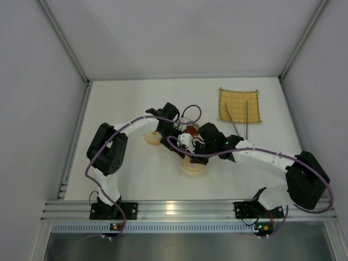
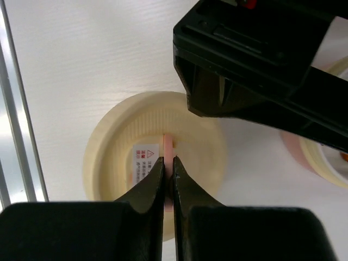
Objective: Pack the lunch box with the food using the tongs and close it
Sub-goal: Pick up the box lid from the center of the board, then close the box lid on the packing box.
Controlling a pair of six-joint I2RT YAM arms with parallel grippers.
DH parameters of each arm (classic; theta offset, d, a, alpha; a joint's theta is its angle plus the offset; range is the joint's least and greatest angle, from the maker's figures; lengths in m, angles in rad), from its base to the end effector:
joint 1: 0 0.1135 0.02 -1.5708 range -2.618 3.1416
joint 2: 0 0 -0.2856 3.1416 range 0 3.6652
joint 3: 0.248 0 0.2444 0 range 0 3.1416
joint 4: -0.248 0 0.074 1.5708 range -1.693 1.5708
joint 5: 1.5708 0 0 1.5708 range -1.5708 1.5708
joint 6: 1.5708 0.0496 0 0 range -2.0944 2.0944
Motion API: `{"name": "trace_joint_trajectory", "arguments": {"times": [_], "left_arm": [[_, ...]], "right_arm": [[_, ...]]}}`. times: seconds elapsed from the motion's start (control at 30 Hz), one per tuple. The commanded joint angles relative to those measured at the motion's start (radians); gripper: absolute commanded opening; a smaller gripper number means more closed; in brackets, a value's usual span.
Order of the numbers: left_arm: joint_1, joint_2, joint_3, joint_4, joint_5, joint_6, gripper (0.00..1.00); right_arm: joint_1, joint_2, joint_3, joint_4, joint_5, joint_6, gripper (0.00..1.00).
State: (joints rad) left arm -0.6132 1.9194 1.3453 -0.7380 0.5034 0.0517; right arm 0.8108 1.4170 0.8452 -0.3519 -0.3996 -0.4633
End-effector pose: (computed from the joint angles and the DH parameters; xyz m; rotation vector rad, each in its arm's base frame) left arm 0.2963 -0.2377 0.1901 1.0460 2.7300 -0.8273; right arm 0.1790 0.2163 0.2225 -1.6226 1.9076 0.6432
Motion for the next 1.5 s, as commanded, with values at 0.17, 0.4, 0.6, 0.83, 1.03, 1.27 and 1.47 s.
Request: {"name": "trace_joint_trajectory", "arguments": {"times": [0.17, 0.4, 0.6, 0.83, 1.03, 1.27, 1.47], "left_arm": [[0.084, -0.177, 0.087, -0.083, 0.036, 0.033, 0.98], [0.216, -0.253, 0.124, -0.127, 0.089, 0.079, 0.98], [0.354, -0.324, 0.111, -0.112, 0.145, 0.097, 0.98], [0.415, -0.387, 0.037, -0.086, 0.155, 0.14, 0.98], [0.518, -0.408, -0.028, -0.034, 0.303, 0.123, 0.98], [0.605, -0.384, -0.07, 0.011, 0.431, 0.103, 0.98], [0.645, -0.379, -0.112, 0.077, 0.486, 0.068, 0.98]], "right_arm": [[0.024, -0.207, 0.048, -0.2, 0.008, -0.049, 0.0], [0.016, -0.224, 0.104, -0.289, 0.065, -0.158, 0.0], [-0.067, -0.147, 0.273, -0.341, 0.108, -0.205, 0.0], [-0.223, 0.155, 0.702, -0.53, 0.001, -0.256, 0.0], [-0.289, 0.371, 0.953, -0.664, -0.079, -0.417, 0.0], [-0.312, 0.471, 0.994, -0.733, -0.252, -0.613, 0.0], [-0.32, 0.548, 1.034, -0.772, -0.317, -0.704, 0.0]]}}
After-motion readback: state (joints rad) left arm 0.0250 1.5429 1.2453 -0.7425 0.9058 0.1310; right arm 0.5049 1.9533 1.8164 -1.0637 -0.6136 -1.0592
